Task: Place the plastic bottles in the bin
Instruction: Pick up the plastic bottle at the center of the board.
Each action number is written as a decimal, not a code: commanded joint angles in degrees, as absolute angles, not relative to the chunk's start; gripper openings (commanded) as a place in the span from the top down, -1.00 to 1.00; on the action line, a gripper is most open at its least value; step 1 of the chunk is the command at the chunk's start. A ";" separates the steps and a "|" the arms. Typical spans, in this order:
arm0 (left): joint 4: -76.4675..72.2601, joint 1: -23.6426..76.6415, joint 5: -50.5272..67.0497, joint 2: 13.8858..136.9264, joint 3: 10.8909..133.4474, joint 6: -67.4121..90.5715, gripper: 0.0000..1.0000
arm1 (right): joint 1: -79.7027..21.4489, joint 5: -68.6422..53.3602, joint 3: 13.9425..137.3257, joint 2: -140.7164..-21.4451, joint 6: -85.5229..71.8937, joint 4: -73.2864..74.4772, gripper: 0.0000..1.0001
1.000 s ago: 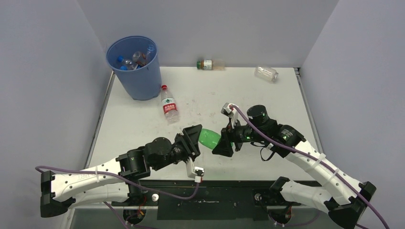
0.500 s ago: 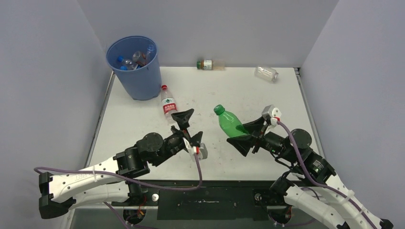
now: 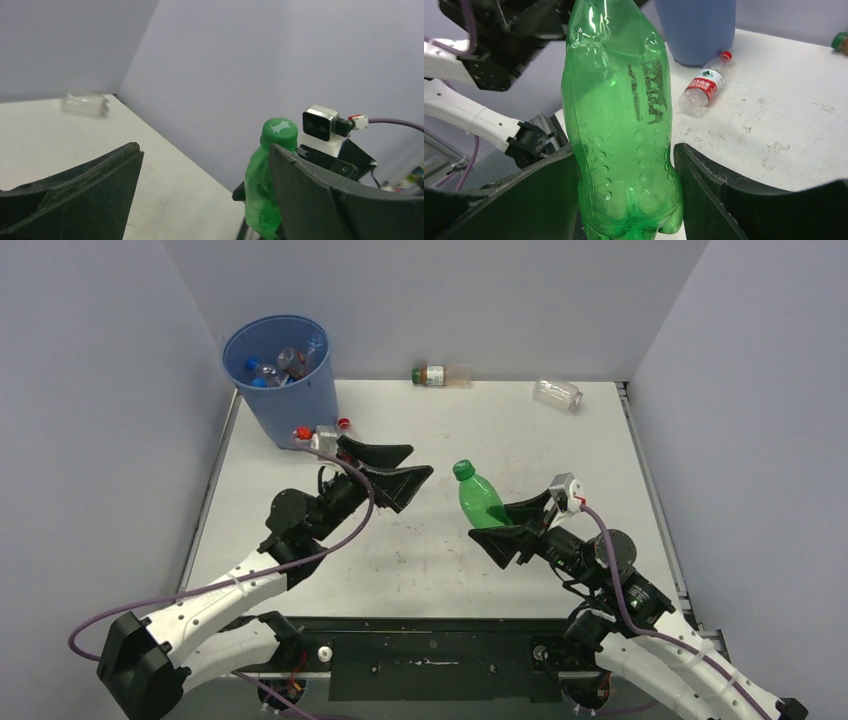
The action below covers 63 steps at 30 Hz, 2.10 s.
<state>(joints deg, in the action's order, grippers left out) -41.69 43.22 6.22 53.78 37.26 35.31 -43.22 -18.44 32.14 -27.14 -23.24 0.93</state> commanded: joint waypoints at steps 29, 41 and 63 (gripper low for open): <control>-39.67 48.81 15.99 65.59 51.30 48.22 -0.29 | -43.97 -20.17 31.96 -32.86 -28.91 -10.80 0.38; -40.80 48.94 17.95 66.20 52.68 47.13 1.00 | -44.30 -21.22 32.77 -33.96 -28.90 -8.77 -0.15; -36.54 8.47 -12.13 73.26 77.10 10.06 1.00 | -44.30 -4.89 26.28 -25.73 -34.50 2.79 -0.82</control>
